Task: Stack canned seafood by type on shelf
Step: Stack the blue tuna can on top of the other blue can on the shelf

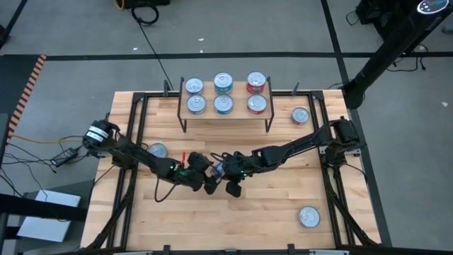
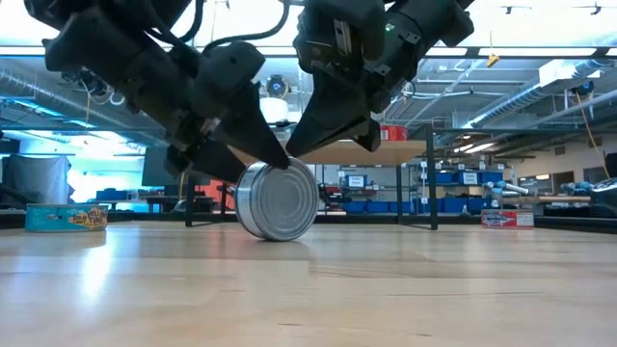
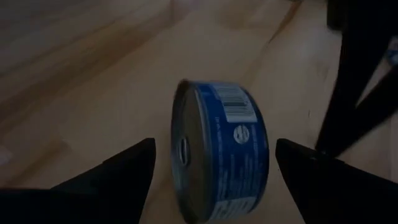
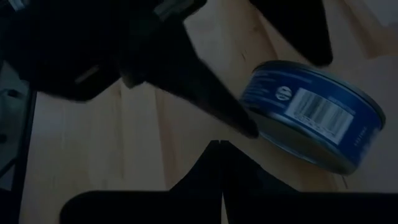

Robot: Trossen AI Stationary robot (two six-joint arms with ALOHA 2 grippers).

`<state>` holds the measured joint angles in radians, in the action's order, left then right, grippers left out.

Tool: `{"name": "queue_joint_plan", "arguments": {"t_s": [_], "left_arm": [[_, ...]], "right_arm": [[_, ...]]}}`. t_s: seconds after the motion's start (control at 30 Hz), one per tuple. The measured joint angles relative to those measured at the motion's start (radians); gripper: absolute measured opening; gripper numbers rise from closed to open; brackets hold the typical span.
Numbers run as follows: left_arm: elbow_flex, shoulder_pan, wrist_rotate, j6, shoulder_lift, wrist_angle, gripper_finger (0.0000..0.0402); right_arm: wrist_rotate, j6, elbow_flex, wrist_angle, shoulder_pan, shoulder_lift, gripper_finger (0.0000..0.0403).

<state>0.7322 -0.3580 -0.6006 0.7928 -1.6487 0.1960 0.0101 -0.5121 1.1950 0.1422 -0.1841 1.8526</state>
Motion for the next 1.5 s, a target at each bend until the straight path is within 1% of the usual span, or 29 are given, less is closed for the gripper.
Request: {"name": "queue_joint_plan", "arguments": {"t_s": [0.13, 0.27, 0.37, 0.5, 0.6, 0.63, 0.73, 0.87, 1.07, 1.17, 1.3, 1.43, 1.5], "left_arm": [[0.005, -0.001, 0.006, 0.003, -0.011, -0.012, 0.0328], [0.041, 0.000, 0.004, -0.002, -0.006, -0.057, 0.0299], [0.089, -0.001, 0.003, -0.005, -0.005, -0.150, 0.0262], [0.143, -0.001, 0.004, -0.029, -0.005, -0.285, 0.0198], [0.181, -0.001, 0.009, -0.061, -0.005, -0.353, 0.0151], [0.195, -0.001, 0.011, -0.079, -0.005, -0.373, 0.0142], [0.258, -0.001, 0.011, -0.146, -0.005, -0.446, 0.0142], [0.368, 0.008, 0.010, -0.238, -0.005, -0.600, 0.0142], [0.546, 0.051, -0.081, -0.293, -0.005, -0.970, 0.0142], [0.593, 0.084, -0.117, -0.294, 0.020, -1.097, 0.0142], [0.601, 0.133, -0.146, -0.317, 0.102, -1.158, 0.0142], [0.601, 0.198, -0.146, -0.394, 0.195, -1.145, 0.0142], [0.601, 0.237, -0.146, -0.438, 0.242, -1.126, 0.0142]], "right_arm": [[-0.001, 0.011, 0.000, 0.008, 0.000, 0.000, 0.0005], [-0.003, 0.011, 0.000, 0.018, 0.000, 0.000, 0.0005], [-0.003, 0.016, 0.000, 0.018, 0.000, 0.000, 0.0005], [-0.003, 0.019, 0.000, 0.018, 0.000, 0.000, 0.0005], [-0.003, 0.026, 0.000, 0.018, 0.000, 0.000, 0.0005], [-0.003, 0.026, 0.000, 0.018, 0.001, 0.000, 0.0005], [-0.003, 0.026, 0.000, 0.018, 0.002, 0.000, 0.0005], [-0.003, 0.026, 0.000, 0.017, 0.002, 0.000, 0.0005], [0.012, 0.035, 0.000, 0.059, 0.002, -0.028, 0.0005], [0.052, 0.064, 0.000, 0.107, 0.002, -0.067, 0.0005], [0.089, 0.111, 0.000, 0.202, 0.002, -0.135, 0.0005], [0.102, 0.149, 0.000, 0.283, 0.001, -0.201, 0.0004], [0.102, 0.178, 0.000, 0.296, 0.001, -0.233, 0.0002]]}}
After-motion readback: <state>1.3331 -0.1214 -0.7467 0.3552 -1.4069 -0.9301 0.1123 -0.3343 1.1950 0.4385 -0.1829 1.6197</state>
